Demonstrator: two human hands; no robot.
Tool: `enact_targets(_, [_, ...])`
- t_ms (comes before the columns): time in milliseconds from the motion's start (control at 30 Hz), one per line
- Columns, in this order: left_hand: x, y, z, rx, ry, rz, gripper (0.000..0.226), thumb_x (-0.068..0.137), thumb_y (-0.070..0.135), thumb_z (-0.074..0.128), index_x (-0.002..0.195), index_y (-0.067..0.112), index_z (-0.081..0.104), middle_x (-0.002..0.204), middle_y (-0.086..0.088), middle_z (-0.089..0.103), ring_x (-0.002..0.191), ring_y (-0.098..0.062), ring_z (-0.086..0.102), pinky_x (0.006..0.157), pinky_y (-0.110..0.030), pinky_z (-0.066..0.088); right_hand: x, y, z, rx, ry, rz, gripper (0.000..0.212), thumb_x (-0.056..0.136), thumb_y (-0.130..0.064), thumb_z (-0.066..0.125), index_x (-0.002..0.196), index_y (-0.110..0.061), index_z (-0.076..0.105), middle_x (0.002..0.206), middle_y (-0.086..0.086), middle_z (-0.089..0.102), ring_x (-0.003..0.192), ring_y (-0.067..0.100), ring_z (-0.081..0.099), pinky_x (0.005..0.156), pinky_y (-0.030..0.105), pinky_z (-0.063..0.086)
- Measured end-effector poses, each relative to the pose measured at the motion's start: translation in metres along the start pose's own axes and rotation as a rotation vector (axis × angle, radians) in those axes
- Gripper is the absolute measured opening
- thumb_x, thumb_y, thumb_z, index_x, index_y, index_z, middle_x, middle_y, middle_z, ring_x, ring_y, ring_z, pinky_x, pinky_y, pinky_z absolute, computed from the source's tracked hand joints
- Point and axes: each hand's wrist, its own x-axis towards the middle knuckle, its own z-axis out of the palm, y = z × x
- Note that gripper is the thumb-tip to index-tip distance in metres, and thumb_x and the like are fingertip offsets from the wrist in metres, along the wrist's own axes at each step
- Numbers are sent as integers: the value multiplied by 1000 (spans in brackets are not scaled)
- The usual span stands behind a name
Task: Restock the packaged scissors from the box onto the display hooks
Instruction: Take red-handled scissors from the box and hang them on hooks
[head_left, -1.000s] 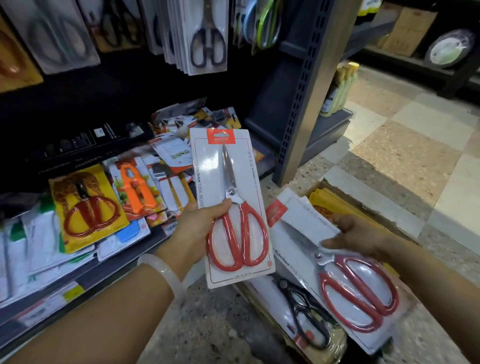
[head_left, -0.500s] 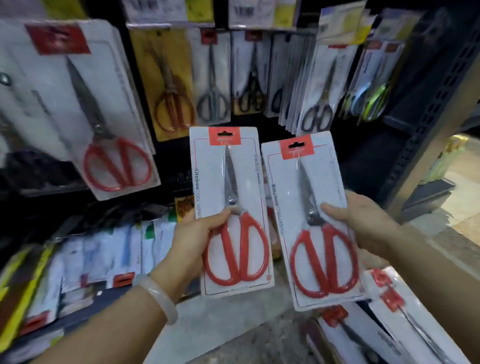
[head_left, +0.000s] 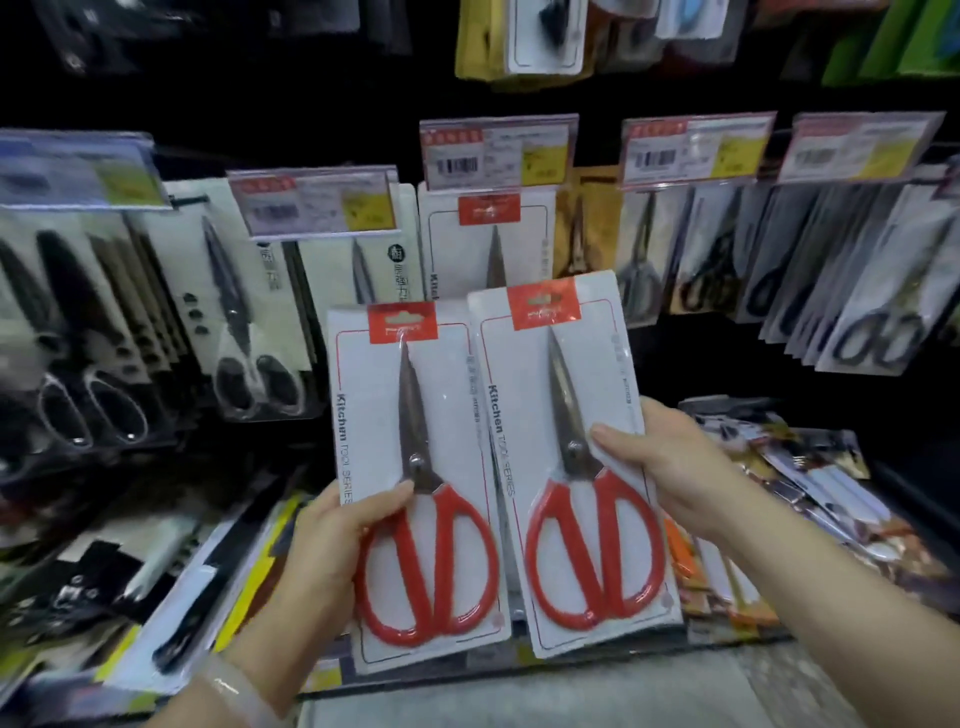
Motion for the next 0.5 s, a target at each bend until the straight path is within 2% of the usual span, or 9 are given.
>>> enact_targets(100, [7,6,-15,-31,39,34,26,69,0,65,93,8,67,91,-16,69,74,-28,65,79,-39,53,15,-18,24,58,-39,-74,19,82,-3,63,96,-17,65,101,9,71,92,26,66,81,37,51])
enact_targets(200, [11,11,-24,-52,70,59,26,72,-1,63,97,8,68,92,-14,71,77,-25,67,78,-37,55,26,-38,40,70,-95,-121,25,85,-5,61,107,-17,63,110,10,68,98,26,66,84,39,52])
enact_targets(300, [12,14,-29,-53,94,53,30,72,-1,65,102,5,67,97,-17,70,86,-31,65,84,-41,54,34,-48,48,71,-86,-180,24,87,-4,59,104,-21,61,111,8,67,95,22,66,79,33,53])
enact_targets(433, [12,13,-36,-37,103,40,23,72,-1,66,92,8,69,89,-15,72,76,-28,68,77,-38,56,34,-43,46,97,-34,-238,23,85,-5,61,100,-22,60,98,-1,70,83,10,69,66,23,53])
enact_targets(500, [11,12,-38,-32,97,36,23,72,-2,65,93,8,69,89,-15,72,76,-28,68,74,-37,57,35,-46,45,102,-41,-249,24,83,-9,64,102,-22,60,101,0,69,88,13,68,68,25,53])
